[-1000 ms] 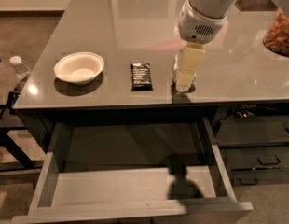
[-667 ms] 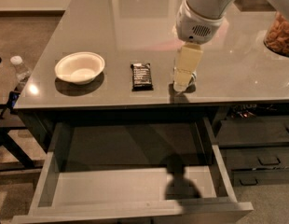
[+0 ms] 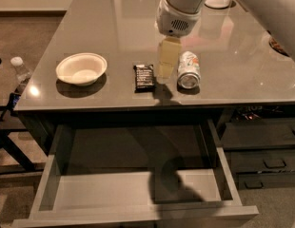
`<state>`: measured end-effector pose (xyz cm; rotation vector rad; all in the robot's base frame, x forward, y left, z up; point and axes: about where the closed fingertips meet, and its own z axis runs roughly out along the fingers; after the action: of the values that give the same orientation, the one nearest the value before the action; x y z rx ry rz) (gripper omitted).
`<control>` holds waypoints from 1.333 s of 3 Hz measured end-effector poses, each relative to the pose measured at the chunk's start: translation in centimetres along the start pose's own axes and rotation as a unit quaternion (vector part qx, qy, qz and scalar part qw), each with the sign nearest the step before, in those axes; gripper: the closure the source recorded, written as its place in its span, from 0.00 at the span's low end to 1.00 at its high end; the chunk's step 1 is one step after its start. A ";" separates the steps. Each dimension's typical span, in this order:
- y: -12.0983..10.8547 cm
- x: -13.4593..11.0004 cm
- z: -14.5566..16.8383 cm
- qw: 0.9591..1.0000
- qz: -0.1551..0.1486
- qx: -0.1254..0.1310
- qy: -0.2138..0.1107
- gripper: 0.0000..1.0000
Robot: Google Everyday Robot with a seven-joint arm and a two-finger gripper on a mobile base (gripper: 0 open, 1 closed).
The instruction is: Place rxbar chocolate into top drawer
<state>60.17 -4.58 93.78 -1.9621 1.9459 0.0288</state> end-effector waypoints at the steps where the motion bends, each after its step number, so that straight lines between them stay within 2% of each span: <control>1: -0.1 -0.4 0.7 1.000 -0.005 -0.003 -0.002 0.00; 3: -0.4 -0.6 2.8 1.000 -0.004 -0.015 -0.003 0.00; 4: -1.5 0.2 4.9 1.000 0.001 -0.027 0.003 0.00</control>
Offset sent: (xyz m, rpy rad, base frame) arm 0.0045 0.0140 -0.0129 0.0018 0.0125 0.0326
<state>62.86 -3.42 89.60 -1.9971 1.9704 0.0755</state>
